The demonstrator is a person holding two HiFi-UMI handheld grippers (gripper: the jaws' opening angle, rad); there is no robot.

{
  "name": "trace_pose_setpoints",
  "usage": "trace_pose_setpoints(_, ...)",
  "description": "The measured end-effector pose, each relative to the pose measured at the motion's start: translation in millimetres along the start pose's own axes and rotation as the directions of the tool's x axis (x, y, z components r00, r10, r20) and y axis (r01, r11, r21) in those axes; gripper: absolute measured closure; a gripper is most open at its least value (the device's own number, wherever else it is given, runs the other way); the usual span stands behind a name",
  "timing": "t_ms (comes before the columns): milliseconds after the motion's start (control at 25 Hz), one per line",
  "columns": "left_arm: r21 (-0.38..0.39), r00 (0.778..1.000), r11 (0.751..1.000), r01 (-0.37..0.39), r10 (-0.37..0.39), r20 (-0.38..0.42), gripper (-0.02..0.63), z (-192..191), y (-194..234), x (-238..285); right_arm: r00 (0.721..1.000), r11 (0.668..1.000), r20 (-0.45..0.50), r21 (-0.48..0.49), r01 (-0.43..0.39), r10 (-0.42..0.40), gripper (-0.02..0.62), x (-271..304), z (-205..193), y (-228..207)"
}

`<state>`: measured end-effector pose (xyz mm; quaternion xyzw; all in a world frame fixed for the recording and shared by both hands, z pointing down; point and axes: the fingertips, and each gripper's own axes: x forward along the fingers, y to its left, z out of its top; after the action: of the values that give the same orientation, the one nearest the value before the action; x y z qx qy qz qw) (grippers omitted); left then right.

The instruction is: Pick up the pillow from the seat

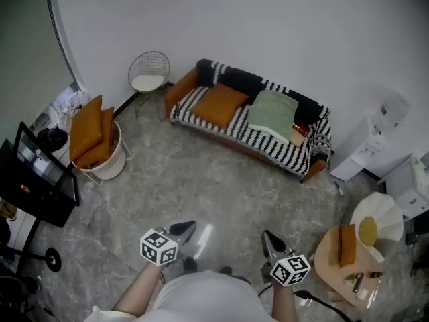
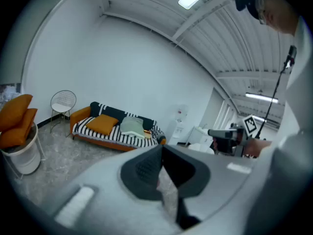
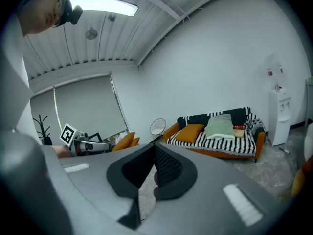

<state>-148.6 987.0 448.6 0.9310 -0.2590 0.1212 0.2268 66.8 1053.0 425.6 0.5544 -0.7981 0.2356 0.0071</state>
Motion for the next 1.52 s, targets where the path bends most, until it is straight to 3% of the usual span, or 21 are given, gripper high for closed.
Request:
trace_pose_setpoints(840,-0.013,0.999,0.999,0.044,-0.044,-0.022,0.603,-15,18,-17,1.000,1.000,-0.012,0.015,0.028,-0.027,0.591,19,-14,30)
trace_pose_setpoints(1520,-0.022,0.995,0.997,0.079,-0.080,-0.057,0.603,-34,77,-58,0.996,0.990,-0.021,0.106,0.092,-0.091,0.591,72,-45,77)
